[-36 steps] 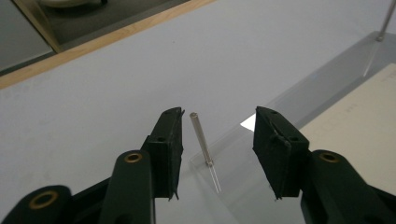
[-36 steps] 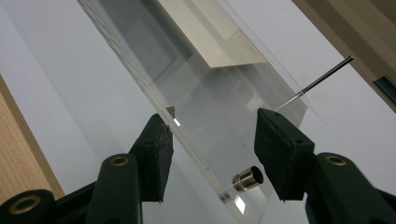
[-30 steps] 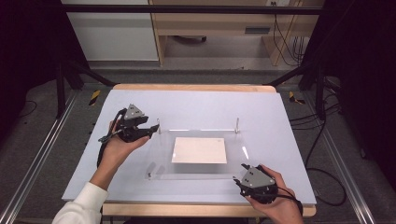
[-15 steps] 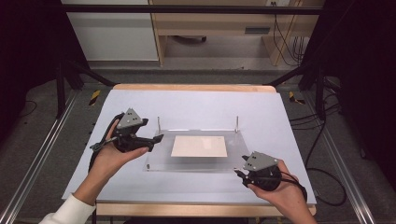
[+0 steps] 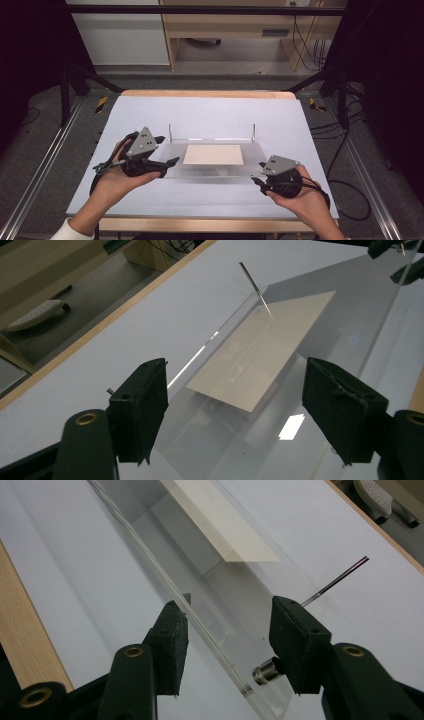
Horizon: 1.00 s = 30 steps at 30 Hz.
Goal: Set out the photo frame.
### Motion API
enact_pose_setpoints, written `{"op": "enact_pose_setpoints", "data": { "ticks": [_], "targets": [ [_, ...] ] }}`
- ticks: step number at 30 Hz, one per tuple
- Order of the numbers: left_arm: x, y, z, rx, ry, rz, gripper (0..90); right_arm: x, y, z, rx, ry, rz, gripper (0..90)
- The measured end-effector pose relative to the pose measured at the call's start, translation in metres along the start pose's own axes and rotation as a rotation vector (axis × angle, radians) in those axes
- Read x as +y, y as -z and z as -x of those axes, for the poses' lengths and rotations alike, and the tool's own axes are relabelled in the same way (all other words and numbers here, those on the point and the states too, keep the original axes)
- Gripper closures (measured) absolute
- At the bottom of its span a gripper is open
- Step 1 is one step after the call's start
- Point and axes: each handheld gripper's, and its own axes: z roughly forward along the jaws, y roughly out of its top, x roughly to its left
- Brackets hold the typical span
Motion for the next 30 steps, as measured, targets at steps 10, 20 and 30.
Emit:
{"op": "enact_pose_setpoints", "data": {
  "ticks": [10,20,30],
  "targets": [
    [0.003,0.001,0.025,0.008,-0.144,-0.035,31.9,0.006,0.002,0.007,0.019,-0.006,-0.013,50.7],
    [-0.004,-0.006,0.050,-0.015,-0.267,-0.073,39.5,0.009,0.002,0.011,0.036,-0.016,-0.004,50.7],
    [-0.017,-0.015,0.054,-0.008,-0.305,-0.114,49.6,0.010,0.003,0.013,0.041,-0.022,-0.006,50.6]
  ]
}}
